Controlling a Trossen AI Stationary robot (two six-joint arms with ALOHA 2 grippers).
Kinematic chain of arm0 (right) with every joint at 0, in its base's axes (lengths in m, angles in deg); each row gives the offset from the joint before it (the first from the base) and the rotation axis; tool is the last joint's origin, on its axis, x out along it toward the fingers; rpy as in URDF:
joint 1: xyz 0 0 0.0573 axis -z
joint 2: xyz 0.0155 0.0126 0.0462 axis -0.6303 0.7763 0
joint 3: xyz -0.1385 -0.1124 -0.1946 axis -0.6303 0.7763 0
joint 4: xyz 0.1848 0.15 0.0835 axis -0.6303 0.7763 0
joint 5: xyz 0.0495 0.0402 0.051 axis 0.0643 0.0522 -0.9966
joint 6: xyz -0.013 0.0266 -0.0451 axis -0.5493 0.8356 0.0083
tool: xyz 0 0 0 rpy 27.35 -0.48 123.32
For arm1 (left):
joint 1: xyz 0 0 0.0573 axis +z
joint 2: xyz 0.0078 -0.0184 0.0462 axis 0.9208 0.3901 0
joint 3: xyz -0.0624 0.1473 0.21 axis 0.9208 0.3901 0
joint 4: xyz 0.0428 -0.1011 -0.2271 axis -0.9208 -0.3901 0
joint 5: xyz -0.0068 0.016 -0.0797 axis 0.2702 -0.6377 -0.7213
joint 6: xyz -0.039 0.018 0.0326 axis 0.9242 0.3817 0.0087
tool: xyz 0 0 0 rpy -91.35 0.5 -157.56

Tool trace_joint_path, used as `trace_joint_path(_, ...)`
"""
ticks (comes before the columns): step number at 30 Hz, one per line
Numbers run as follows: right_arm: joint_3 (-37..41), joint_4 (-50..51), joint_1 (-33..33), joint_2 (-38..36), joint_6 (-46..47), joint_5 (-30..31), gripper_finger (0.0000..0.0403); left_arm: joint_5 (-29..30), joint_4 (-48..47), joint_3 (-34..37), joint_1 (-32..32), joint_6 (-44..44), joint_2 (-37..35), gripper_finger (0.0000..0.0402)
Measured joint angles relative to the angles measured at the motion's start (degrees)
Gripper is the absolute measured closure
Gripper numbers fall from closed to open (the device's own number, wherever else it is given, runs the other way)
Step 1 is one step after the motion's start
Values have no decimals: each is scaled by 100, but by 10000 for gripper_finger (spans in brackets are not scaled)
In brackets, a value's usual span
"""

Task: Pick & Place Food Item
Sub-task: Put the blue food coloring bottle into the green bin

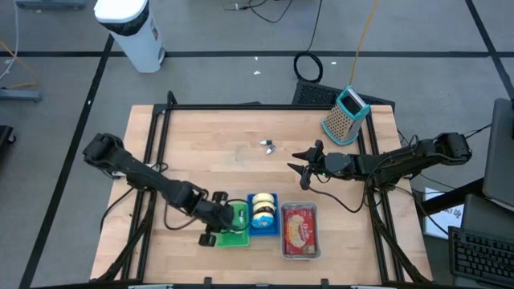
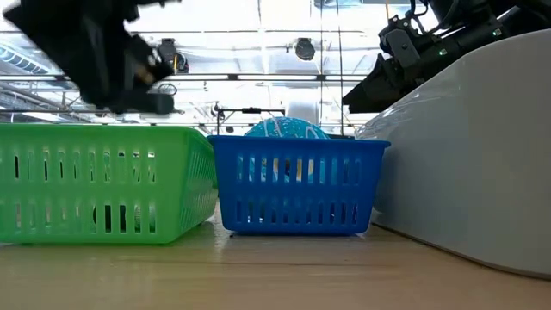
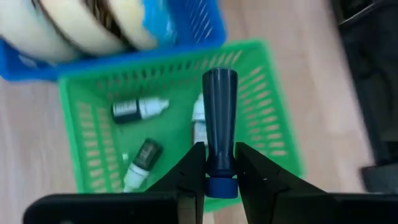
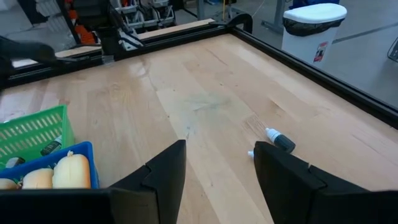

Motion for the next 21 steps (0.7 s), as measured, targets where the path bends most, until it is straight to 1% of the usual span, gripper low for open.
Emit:
trace_joint_path(3, 0, -7, -2, -1, 20, 0, 222, -6, 18, 126, 57, 235, 202, 328)
trace_joint_path(11, 0, -17, -4, -2, 20, -2, 222, -35, 192, 142, 207, 446, 576, 320)
trace_joint_path(17, 0, 1, -4, 0, 6, -2, 222, -193, 179, 142, 254, 24, 588, 319)
trace_joint_path(21, 0, 4, -4, 0, 0, -2, 222, -155, 167, 142, 240, -10, 588, 318)
